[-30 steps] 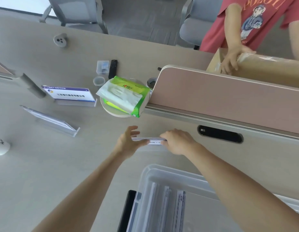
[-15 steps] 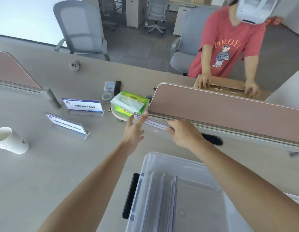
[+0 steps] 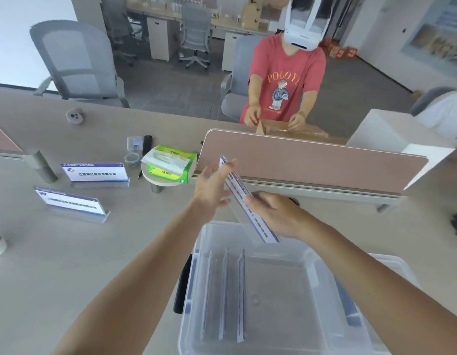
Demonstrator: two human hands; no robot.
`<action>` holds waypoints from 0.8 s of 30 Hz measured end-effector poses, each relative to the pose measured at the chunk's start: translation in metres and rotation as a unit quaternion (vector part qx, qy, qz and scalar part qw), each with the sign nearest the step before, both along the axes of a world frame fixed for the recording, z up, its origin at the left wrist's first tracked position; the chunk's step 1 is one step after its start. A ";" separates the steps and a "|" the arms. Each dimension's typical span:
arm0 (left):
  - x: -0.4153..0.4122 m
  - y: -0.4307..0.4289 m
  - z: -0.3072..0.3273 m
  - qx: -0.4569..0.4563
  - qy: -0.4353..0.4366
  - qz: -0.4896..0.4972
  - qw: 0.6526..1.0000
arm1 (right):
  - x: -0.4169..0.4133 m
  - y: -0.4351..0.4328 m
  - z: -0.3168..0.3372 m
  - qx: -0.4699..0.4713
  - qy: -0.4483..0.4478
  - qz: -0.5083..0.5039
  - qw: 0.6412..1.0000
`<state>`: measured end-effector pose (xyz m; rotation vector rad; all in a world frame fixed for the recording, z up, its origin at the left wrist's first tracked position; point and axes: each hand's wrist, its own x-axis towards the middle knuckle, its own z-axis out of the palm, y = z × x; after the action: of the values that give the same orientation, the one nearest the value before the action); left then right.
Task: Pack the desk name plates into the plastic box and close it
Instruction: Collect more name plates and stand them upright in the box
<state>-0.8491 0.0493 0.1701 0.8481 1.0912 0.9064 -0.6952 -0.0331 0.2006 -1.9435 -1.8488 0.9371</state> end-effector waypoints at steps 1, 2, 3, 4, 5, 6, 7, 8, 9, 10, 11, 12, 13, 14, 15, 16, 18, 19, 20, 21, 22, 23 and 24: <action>0.006 -0.005 0.000 -0.005 0.008 -0.022 1.000 | 0.006 -0.007 -0.002 -0.009 0.023 -0.008 1.000; 0.012 -0.009 0.000 -0.009 0.019 -0.045 0.999 | 0.011 -0.015 -0.003 -0.014 0.038 -0.014 0.999; 0.019 -0.015 0.000 -0.009 0.036 -0.068 0.997 | 0.016 -0.022 -0.005 -0.018 0.041 -0.021 0.999; 0.027 -0.020 0.000 -0.005 0.056 -0.089 0.994 | 0.020 -0.030 -0.005 -0.023 0.038 -0.024 0.999; 0.036 -0.026 0.000 0.002 0.083 -0.109 0.991 | 0.023 -0.036 -0.007 -0.027 0.031 -0.024 0.999; 0.046 -0.032 0.000 0.012 0.113 -0.132 0.985 | 0.025 -0.042 -0.007 -0.031 0.026 -0.027 0.999; 0.055 -0.038 -0.001 0.021 0.139 -0.158 0.977 | 0.028 -0.048 -0.009 -0.036 0.024 -0.032 0.999; 0.065 -0.043 -0.003 0.025 0.162 -0.182 0.970 | 0.032 -0.053 -0.012 -0.043 0.024 -0.041 0.998; 0.073 -0.050 -0.004 0.024 0.179 -0.206 0.962 | 0.037 -0.058 -0.016 -0.052 0.031 -0.054 0.997; 0.080 -0.056 -0.006 0.019 0.191 -0.229 0.954 | 0.041 -0.063 -0.020 -0.063 0.039 -0.067 0.995; 0.086 -0.060 -0.009 0.013 0.196 -0.249 0.949 | 0.046 -0.067 -0.026 -0.072 0.040 -0.076 0.994; 0.091 -0.063 -0.013 0.009 0.198 -0.263 0.944 | 0.051 -0.070 -0.033 -0.077 0.028 -0.082 0.993; 0.096 -0.065 -0.017 0.012 0.202 -0.271 0.941 | 0.056 -0.074 -0.041 -0.080 0.003 -0.085 0.993; 0.101 -0.065 -0.022 0.026 0.217 -0.275 0.936 | 0.061 -0.078 -0.049 -0.083 -0.023 -0.087 0.993; 0.105 -0.064 -0.028 0.048 0.249 -0.276 0.927 | 0.065 -0.081 -0.057 -0.088 -0.047 -0.087 0.991; 0.109 -0.063 -0.034 0.073 0.284 -0.283 0.913 | 0.067 -0.084 -0.064 -0.095 -0.065 -0.086 0.990; 0.114 -0.059 -0.049 0.116 0.332 -0.313 0.882 | 0.068 -0.089 -0.077 -0.106 -0.081 -0.086 0.987; 0.116 -0.057 -0.056 0.127 0.345 -0.332 0.869 | 0.067 -0.090 -0.082 -0.111 -0.082 -0.090 0.986; 0.118 -0.055 -0.063 0.131 0.357 -0.349 0.857 | 0.066 -0.089 -0.089 -0.120 -0.082 -0.094 0.985; 0.119 -0.052 -0.071 0.129 0.369 -0.363 0.846 | 0.064 -0.088 -0.096 -0.130 -0.083 -0.093 0.984; 0.119 -0.048 -0.080 0.126 0.382 -0.378 0.834 | 0.061 -0.086 -0.101 -0.141 -0.089 -0.090 0.982; 0.120 -0.045 -0.088 0.123 0.396 -0.392 0.821 | 0.057 -0.084 -0.107 -0.150 -0.095 -0.087 0.980; 0.121 -0.042 -0.096 0.120 0.414 -0.407 0.805 | 0.054 -0.083 -0.114 -0.159 -0.099 -0.087 0.979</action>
<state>-0.7286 0.0071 0.0745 1.8432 1.1525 -0.1200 -0.6408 -0.1161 0.0871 -2.4247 -1.6730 1.0702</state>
